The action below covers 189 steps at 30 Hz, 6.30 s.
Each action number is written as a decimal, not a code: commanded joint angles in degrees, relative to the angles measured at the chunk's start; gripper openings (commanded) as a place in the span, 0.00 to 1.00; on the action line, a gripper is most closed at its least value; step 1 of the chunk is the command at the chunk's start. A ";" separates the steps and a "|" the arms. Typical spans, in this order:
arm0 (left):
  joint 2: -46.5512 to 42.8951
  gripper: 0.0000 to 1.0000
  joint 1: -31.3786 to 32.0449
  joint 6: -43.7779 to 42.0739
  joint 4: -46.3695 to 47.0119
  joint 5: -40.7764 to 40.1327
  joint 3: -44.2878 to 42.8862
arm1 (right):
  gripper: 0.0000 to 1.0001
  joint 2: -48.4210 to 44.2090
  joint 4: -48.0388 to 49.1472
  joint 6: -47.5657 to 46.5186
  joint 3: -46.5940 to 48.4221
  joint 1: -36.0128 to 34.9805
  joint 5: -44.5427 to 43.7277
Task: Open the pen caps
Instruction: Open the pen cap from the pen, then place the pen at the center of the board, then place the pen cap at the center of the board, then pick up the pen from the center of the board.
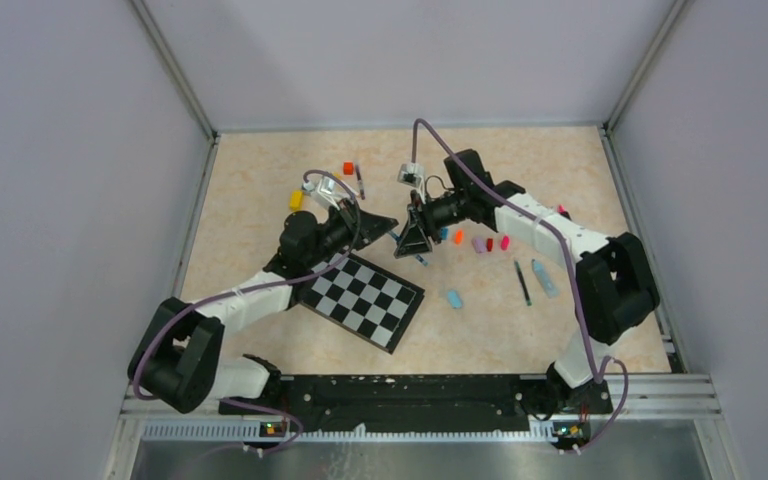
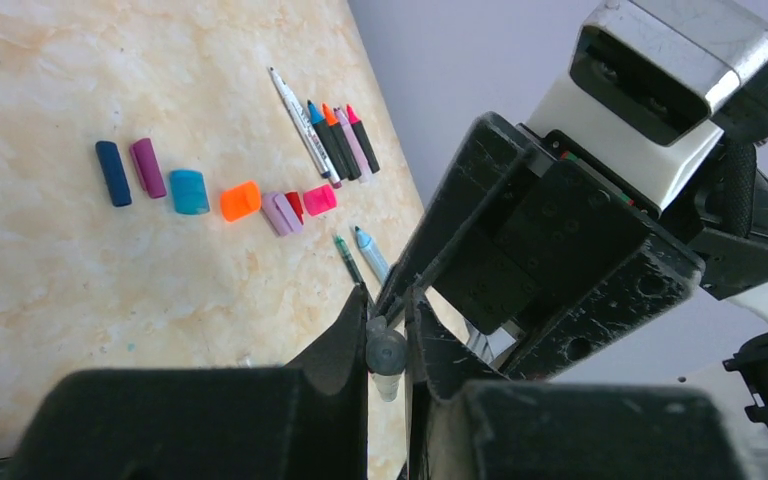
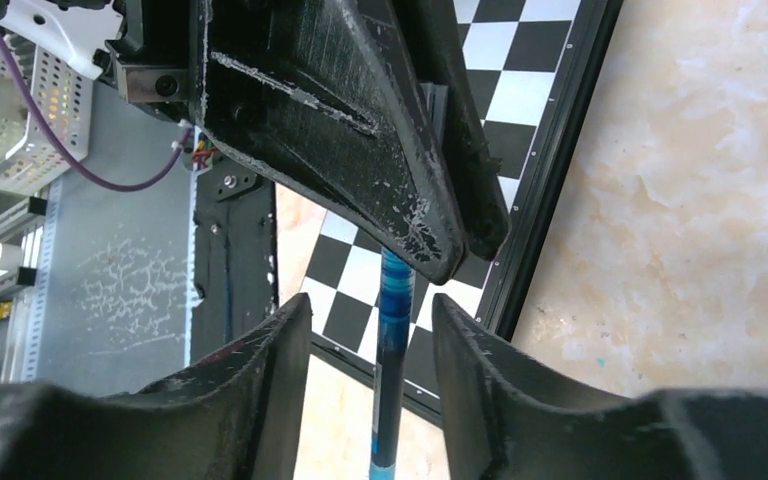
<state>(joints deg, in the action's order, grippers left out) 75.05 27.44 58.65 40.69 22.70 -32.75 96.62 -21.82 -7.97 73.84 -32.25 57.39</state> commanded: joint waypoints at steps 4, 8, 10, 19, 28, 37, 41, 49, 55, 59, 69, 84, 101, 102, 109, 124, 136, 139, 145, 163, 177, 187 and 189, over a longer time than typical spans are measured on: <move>0.14 0.00 0.12 -1.80 5.98 -0.60 -1.58 | 0.00 -1.83 -0.23 -0.87 0.57 -0.62 1.23; -2.86 0.00 -1.25 -2.42 8.43 -6.55 -0.38 | 0.00 -2.23 -1.42 -2.16 -0.84 -0.62 1.75; -5.34 0.00 -3.46 -2.52 9.19 -11.48 -0.24 | 0.00 -2.88 -1.83 -3.14 -3.13 -0.62 2.37; -8.05 0.00 -12.26 0.12 7.77 -12.70 -5.17 | 0.00 -8.71 -4.87 -9.12 -9.47 0.40 -1.16; -8.72 0.00 -12.24 -1.87 9.11 9.08 -2.14 | 0.00 -19.11 -7.17 -20.60 -18.22 14.37 -9.65; -9.29 0.00 -3.45 -10.25 0.14 13.36 0.98 | 0.02 -31.76 -6.11 -20.25 -29.31 38.89 -19.51; -7.19 0.00 3.88 -16.39 -6.02 10.01 -1.41 | 0.03 -32.91 -7.04 -21.76 -30.08 46.44 -25.17; 0.34 0.00 11.12 -18.77 -7.84 8.13 -4.40 | 0.02 -26.56 -10.85 -24.46 -29.41 54.08 -28.33; 3.58 0.00 15.21 -20.59 -9.53 6.32 -6.49 | 0.03 -21.35 -9.48 -25.30 -28.96 55.09 -31.77; 5.40 0.00 16.53 -21.00 -9.83 5.89 -7.28 | 0.05 -16.54 -10.16 -26.15 -27.11 55.13 -29.83; 7.96 0.00 18.37 -22.81 -12.97 4.38 -9.82 | 0.22 -7.84 -12.47 -26.15 -23.65 55.19 -26.44; 15.00 0.00 24.70 -29.64 -24.99 -1.92 -19.68 | 0.31 -10.03 -12.16 -25.64 -23.92 55.14 -25.04; 40.98 0.00 34.93 -37.45 -60.71 -26.46 -52.78 | 0.31 -12.86 -12.40 -27.51 -24.80 55.18 -23.69; 41.86 0.01 35.02 -37.47 -61.76 -27.00 -54.03 | 0.31 -12.92 -12.53 -27.54 -24.80 55.19 -23.48; 45.97 0.07 35.25 -37.91 -66.14 -27.34 -58.85 | 0.31 -13.12 -12.88 -27.97 -24.80 55.17 -22.52; 46.02 0.30 35.27 -38.15 -67.58 -27.53 -59.70 | 0.31 -13.27 -13.19 -28.07 -24.80 55.19 -22.06; 39.60 0.37 35.27 -39.53 -65.59 -30.77 -56.84 | 0.32 -13.96 -13.29 -28.16 -24.89 55.16 -21.45; 35.65 0.39 35.25 -40.33 -62.46 -32.80 -53.69 | 0.32 -14.09 -13.35 -28.16 -24.97 55.19 -21.27; 28.59 0.58 35.16 -41.27 -59.07 -42.50 -48.68 | 0.32 -14.16 -13.55 -28.50 -24.89 55.19 -20.85; 18.76 0.99 20.72 -45.73 -52.52 -43.75 -40.28 | 0.32 -14.23 -13.68 -28.77 -24.89 55.19 -19.77; 37.84 0.99 4.77 -32.44 -73.52 -50.72 -65.90 | 0.32 -13.93 -13.91 -29.12 -24.89 55.14 -19.49; 46.06 0.95 -4.54 -36.62 -68.33 -35.40 -72.59 | 0.32 -13.75 -14.12 -29.29 -24.80 55.14 -19.33; 46.59 0.93 -6.04 -37.63 -65.73 -30.72 -72.26 | 0.32 -13.74 -14.12 -29.30 -24.80 55.19 -19.26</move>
<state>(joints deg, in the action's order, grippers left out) 120.70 24.99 23.35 -29.74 -17.76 -103.42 84.36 -36.10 -36.03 47.79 22.41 36.67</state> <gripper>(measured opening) 0.950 0.317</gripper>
